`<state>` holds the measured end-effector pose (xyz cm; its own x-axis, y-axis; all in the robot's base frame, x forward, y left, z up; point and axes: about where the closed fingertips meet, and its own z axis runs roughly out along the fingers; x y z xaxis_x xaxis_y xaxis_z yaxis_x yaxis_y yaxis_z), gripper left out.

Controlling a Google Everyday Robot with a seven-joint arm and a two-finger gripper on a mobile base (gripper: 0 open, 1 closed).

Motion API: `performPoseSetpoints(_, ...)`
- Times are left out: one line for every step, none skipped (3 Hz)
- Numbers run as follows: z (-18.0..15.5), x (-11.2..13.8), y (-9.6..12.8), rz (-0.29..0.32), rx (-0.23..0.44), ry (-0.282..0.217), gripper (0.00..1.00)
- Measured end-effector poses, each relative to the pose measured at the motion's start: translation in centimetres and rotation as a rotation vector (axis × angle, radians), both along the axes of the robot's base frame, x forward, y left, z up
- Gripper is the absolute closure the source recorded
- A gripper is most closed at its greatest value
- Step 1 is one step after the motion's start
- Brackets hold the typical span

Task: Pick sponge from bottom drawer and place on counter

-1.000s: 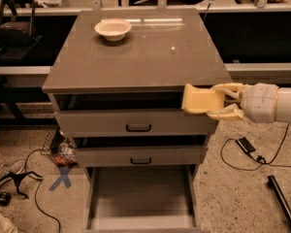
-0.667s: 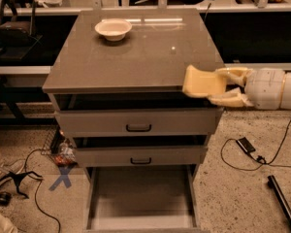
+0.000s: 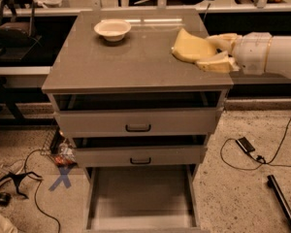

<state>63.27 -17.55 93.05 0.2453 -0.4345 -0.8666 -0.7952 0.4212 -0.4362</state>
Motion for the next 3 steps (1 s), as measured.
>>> performPoseSetpoints(0.2, 4.3, 1.5, -0.048, 0.016, 0.063, 1.00)
performPoseSetpoints(-0.3, 8.3, 2.9, -0.098, 0.016, 0.129, 1.00)
performPoseSetpoints(-2.4, 12.6, 4.1, -0.150, 0.006, 0.220, 1.00)
